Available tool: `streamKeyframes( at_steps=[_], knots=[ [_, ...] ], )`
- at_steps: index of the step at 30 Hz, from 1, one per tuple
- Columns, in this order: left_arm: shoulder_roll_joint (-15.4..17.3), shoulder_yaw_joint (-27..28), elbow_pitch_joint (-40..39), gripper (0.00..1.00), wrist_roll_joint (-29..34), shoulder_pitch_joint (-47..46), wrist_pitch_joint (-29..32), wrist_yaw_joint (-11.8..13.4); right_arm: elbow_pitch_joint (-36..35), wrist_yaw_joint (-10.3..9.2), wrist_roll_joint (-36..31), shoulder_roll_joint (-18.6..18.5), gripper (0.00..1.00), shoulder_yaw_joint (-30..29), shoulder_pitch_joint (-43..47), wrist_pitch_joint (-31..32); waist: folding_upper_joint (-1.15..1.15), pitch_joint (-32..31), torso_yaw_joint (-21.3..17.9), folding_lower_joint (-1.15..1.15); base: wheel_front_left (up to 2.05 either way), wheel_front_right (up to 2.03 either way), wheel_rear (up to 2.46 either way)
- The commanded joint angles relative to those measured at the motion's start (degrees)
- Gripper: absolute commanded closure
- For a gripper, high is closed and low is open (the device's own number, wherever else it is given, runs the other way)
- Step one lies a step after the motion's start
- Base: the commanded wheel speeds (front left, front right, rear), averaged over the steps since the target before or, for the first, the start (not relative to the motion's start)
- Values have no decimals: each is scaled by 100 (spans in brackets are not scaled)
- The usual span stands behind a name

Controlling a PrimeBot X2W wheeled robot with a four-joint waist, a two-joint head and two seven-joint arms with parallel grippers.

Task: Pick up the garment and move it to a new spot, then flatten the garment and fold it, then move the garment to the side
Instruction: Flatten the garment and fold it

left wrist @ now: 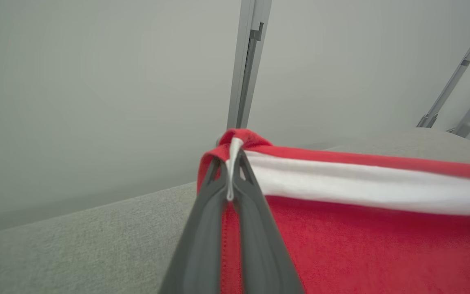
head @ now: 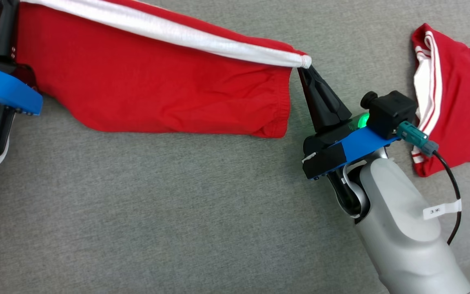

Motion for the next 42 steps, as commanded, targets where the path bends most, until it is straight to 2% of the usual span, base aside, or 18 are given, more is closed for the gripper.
streamKeyframes(
  at_steps=[1, 4, 5, 6, 7, 8, 18, 25, 33, 34, 35, 39, 42],
  knots=[
    [19, 52, 71, 100, 44, 58, -15, 13, -21, -1, 6, -41, 100, -34, 70, -18, 0, -21, -53, 0, 0, 0, 0],
    [-13, 95, 181, 100, 85, 52, -14, 14, -51, -2, 37, -41, 100, -8, 116, -18, 0, -15, -122, 0, 0, 0, 0],
    [-32, 105, 195, 96, 108, 64, -15, 14, -42, -2, 42, -41, 100, -4, 135, -18, 0, -17, -135, 0, 0, 0, 0],
    [-44, 103, 215, 55, 121, 86, -14, 14, -19, -2, 63, -40, 91, 16, 146, -18, 0, -20, -144, 0, 0, 0, 0],
    [-65, 81, 238, 0, 99, 124, -14, 14, -41, -2, 93, -40, 43, 6, 140, -18, 0, -21, -151, 0, 0, 0, 0],
    [-76, 55, 251, 0, 116, 128, -14, 14, -49, -1, 101, -41, 0, 8, 130, -18, 0, -27, -154, 0, 0, 0, 0],
    [-133, 77, 369, 0, 41, 325, -14, 13, -133, -1, -30, -35, 0, -193, 222, -17, 0, -98, -63, 0, 0, 0, 0],
    [-78, -507, 881, 0, -402, 425, 19, 13, -191, -1, -65, -35, 0, -215, 354, -17, 0, -90, -140, 0, 0, 0, 0],
    [-94, -1198, 1584, 0, -976, 324, 535, 16, -288, -1, -79, -31, 0, -243, 448, -17, 0, -31, -298, 0, 0, 0, 0],
    [-114, -1320, 1611, 20, -1031, 346, 636, 16, -287, -1, -90, -30, 0, -258, 460, -17, 0, -43, -293, 0, 0, 0, 0],
    [-136, -1417, 1607, 100, -1090, 383, 712, 15, -281, -1, -104, -31, 0, -281, 475, -17, 0, -64, -280, 0, 0, 0, 0],
    [-213, -1683, 1598, 100, -1321, 443, 731, 12, -228, -1, -182, -28, 0, -419, 514, -17, 0, -226, -157, 0, 0, 0, 0],
    [-302, -1753, 1575, 100, -1529, 448, 516, 11, -133, -1, -263, -32, 0, -507, 597, -17, 0, -420, -18, 0, 0, 0, 0]
  ],
)
